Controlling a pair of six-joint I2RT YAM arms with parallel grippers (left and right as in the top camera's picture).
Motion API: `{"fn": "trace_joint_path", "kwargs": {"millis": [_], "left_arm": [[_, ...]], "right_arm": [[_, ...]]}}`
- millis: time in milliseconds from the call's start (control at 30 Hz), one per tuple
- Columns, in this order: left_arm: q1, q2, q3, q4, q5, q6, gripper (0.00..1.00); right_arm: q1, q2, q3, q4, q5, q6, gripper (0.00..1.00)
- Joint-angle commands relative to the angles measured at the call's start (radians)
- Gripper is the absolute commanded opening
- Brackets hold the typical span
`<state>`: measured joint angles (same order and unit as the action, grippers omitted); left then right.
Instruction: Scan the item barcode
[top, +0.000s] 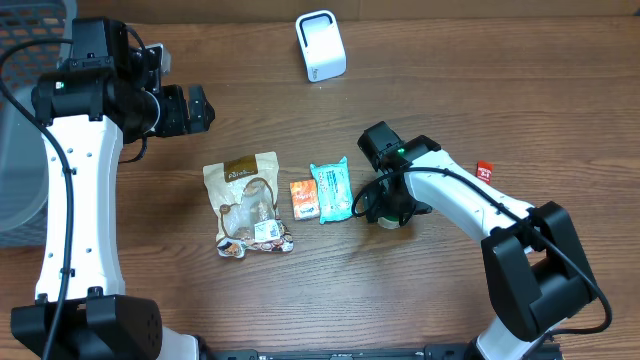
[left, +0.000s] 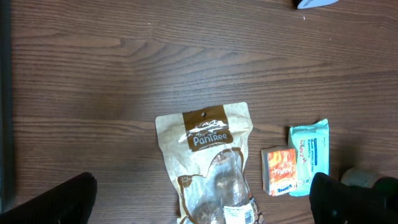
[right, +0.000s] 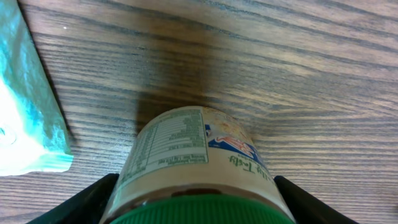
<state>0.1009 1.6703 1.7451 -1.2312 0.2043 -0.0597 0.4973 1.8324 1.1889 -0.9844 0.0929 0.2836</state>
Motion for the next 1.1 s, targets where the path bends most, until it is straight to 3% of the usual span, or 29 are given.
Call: {"fn": "trace_joint_path", "kwargs": {"millis": [0, 1067], "left_arm": [[0.003, 0.005, -0.007, 0.002, -0.002, 0.001, 1.0], [0.003, 0.005, -0.007, 0.002, -0.002, 0.001, 1.0]], "right_arm": [[-0.007, 0.011, -0.007, 0.005, -0.001, -0.005, 0.77], [-0.009, 0.011, -0.058, 0.068, 0.003, -0.005, 0.75]]}}
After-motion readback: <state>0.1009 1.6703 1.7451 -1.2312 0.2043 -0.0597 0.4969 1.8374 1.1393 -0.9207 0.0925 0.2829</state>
